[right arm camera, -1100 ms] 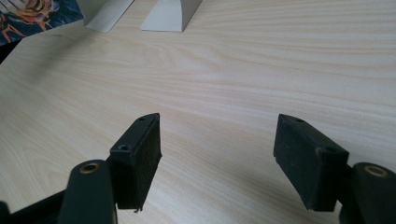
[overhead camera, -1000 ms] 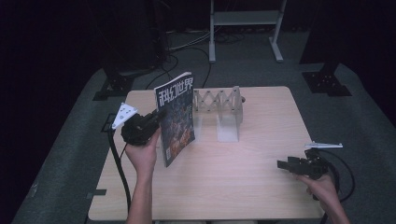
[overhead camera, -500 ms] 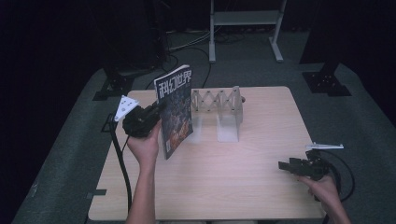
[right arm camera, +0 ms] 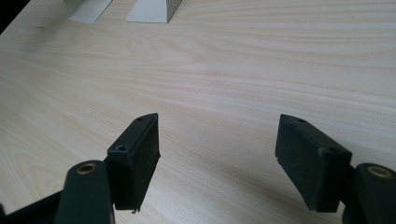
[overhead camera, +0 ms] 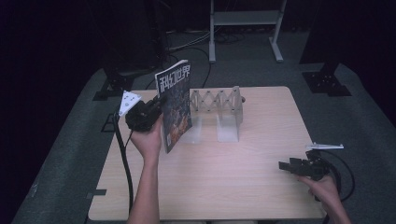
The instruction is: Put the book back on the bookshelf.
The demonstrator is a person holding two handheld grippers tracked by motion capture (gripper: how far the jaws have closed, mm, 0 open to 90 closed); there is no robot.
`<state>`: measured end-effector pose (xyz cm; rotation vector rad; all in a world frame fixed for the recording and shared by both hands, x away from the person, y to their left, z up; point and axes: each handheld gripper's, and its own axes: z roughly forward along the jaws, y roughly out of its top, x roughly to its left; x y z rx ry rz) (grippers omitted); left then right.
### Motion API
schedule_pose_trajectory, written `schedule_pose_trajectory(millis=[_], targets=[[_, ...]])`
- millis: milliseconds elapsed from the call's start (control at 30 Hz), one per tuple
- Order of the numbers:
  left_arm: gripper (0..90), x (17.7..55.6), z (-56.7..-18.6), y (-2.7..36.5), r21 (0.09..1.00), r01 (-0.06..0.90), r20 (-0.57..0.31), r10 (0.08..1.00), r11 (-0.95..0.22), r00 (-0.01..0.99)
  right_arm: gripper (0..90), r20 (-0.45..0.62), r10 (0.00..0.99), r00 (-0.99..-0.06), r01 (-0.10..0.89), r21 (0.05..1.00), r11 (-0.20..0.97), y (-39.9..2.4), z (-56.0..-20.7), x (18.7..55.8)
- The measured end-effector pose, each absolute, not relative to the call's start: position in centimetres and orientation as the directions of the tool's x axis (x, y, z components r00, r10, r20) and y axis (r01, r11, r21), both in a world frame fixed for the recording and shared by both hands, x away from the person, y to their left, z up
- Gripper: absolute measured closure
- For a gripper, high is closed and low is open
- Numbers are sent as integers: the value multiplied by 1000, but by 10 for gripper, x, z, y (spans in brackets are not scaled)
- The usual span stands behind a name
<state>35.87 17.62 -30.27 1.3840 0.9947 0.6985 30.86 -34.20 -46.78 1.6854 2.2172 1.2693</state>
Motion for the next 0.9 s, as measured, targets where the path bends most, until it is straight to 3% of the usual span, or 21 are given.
schedule_pose_trajectory(millis=[900], targets=[[827,384,-316,157,993,59,-119,919,104,377,298,399,826,-399,763,644,57,-340,-468,311]])
